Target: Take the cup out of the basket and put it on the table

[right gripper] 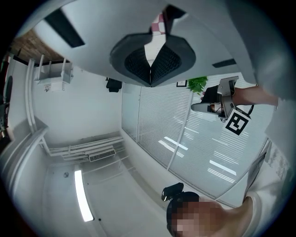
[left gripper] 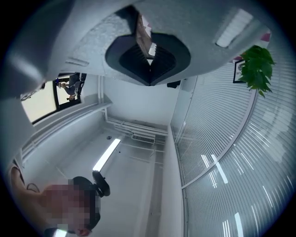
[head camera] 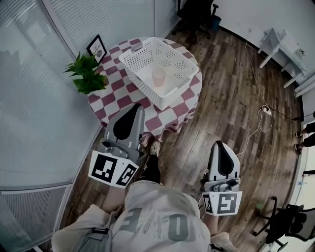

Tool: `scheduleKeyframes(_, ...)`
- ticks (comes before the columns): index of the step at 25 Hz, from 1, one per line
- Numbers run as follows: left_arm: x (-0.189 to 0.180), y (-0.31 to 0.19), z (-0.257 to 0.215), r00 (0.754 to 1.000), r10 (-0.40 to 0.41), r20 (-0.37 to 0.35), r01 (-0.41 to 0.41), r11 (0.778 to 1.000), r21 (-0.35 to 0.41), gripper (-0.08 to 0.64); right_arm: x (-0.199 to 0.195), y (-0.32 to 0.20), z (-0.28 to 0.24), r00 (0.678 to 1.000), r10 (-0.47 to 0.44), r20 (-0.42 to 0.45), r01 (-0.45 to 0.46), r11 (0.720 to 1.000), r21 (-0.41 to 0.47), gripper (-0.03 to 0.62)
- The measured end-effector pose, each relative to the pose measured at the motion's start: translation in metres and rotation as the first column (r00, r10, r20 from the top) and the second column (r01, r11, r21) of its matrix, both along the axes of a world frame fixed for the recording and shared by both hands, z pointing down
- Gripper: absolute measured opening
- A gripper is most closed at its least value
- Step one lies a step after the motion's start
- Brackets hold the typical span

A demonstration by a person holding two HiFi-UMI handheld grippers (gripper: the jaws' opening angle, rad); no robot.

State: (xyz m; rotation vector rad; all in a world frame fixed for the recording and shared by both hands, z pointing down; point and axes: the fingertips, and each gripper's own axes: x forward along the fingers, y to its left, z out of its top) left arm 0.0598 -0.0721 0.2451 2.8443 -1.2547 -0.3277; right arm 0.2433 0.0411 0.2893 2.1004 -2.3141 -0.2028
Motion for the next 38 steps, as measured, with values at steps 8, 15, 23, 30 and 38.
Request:
scheduleKeyframes(8, -0.007, -0.113, -0.015, 0.999, -0.039, -0.014, 0.039, 0.999, 0.006, 0.005, -0.015, -0.129, -0.019, 0.997, -0.072, -0.012, 0.072, 0.997, -0.005, 0.011)
scheduleKeyframes(15, -0.04, -0.197, -0.017, 0.992, -0.119, -0.05, 0.118, 0.993, -0.012, 0.005, -0.046, -0.249, -0.018, 0.979, -0.204, 0.0, 0.204, 0.978, -0.03, 0.011)
scheduleKeyframes(23, -0.044, -0.271, -0.003, 0.987, -0.152, -0.055, 0.148, 0.987, -0.061, 0.005, -0.059, -0.315, -0.012, 0.959, -0.28, -0.034, 0.276, 0.957, -0.094, 0.011)
scheduleKeyframes(30, -0.033, -0.307, -0.001, 0.976, -0.219, -0.003, 0.218, 0.975, -0.034, 0.005, -0.028, -0.365, -0.002, 0.952, -0.306, 0.018, 0.306, 0.944, -0.126, 0.011)
scheduleKeyframes(38, -0.033, -0.327, -0.001, 0.963, -0.268, 0.032, 0.269, 0.962, -0.037, 0.005, -0.041, -0.42, 0.018, 0.878, -0.479, -0.017, 0.461, 0.854, -0.243, 0.013)
